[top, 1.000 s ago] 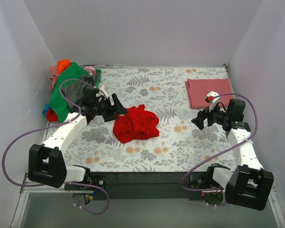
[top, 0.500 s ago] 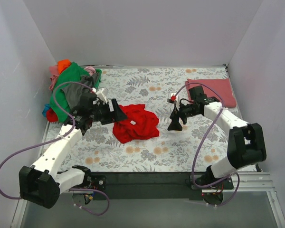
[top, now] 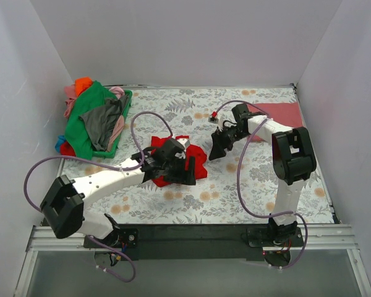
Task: Fold and stack the t-shirts
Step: Move the tshirt to the center of the board
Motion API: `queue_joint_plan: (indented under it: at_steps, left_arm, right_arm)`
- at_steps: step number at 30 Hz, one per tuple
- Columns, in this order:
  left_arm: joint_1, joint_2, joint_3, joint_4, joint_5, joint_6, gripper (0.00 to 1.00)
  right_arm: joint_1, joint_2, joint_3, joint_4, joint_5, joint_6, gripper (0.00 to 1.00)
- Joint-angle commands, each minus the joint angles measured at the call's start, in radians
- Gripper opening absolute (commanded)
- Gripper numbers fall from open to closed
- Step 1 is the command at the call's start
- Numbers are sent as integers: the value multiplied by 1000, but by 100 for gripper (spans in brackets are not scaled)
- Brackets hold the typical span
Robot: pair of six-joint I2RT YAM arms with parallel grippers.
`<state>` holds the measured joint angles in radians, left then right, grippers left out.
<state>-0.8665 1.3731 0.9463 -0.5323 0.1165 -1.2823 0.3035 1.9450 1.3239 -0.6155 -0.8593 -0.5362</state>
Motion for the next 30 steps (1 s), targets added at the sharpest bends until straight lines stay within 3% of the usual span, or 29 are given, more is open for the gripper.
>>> queue_joint_plan:
  at_steps: [1,16,20,21,25,27,30]
  left_arm:
    - [-26,43,89,-86,-289,-38,67]
    - [-60,175,106,-72,-391,-138,65]
    - [-60,224,141,-46,-413,-137,45]
    - [-60,233,157,-43,-416,-137,35]
    - [-58,271,177,-32,-431,-135,25]
    - [-58,280,177,-29,-434,-135,21]
    - [-51,258,157,-15,-439,-143,0]
  right_arm:
    - [5,60,107,-21,-64,88,77]
    - [86,232,238,-35,-63,148,68]
    - [106,252,239,-30,-72,157,63]
    - [109,253,238,-32,-73,159,62]
    - [117,247,228,-29,-64,156,54]
    - [117,239,228,-32,-52,153,46]
    - [118,224,232,-33,-35,151,28]
